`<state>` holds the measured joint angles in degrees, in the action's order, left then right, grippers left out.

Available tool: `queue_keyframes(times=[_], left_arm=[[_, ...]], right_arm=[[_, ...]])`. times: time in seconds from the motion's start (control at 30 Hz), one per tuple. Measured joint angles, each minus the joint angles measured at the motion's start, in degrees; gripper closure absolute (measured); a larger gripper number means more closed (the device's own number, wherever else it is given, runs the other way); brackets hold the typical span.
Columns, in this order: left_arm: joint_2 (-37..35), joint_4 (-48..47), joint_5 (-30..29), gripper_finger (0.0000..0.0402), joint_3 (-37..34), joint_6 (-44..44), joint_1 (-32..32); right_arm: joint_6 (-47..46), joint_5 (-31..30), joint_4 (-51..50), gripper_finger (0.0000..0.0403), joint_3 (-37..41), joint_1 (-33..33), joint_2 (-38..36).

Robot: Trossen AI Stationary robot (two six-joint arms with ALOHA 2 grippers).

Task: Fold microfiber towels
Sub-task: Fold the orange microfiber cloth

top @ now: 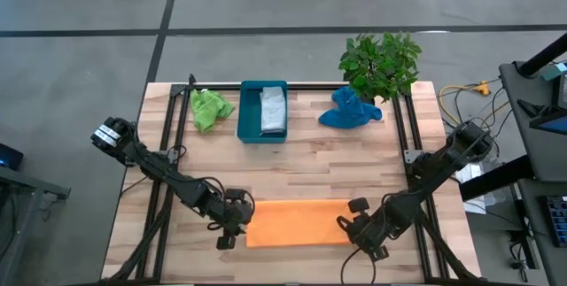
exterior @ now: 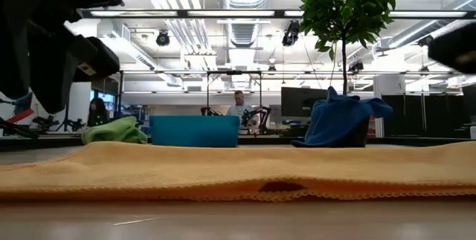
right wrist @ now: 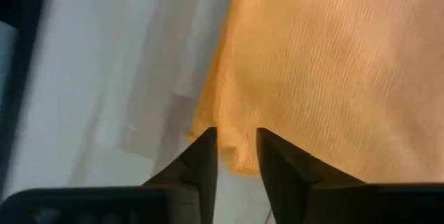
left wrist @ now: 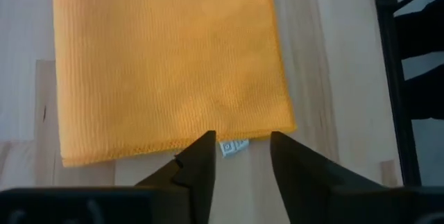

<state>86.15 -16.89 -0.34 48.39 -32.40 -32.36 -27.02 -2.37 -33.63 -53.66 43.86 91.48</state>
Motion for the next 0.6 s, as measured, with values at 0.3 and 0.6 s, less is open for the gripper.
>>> queue_keyframes(times=[0.3,0.6], left_arm=[[0.00,-0.18,-0.91,0.0270,0.07,-1.79,0.40],[0.29,0.12,-3.37,0.0294,-0.13,-0.27,5.25]], right_arm=[[-2.97,-4.07,0.19,0.0273,0.31,-0.14,-8.65],[-16.57,-7.04,11.16,0.0292,10.61,-5.23,-12.82]])
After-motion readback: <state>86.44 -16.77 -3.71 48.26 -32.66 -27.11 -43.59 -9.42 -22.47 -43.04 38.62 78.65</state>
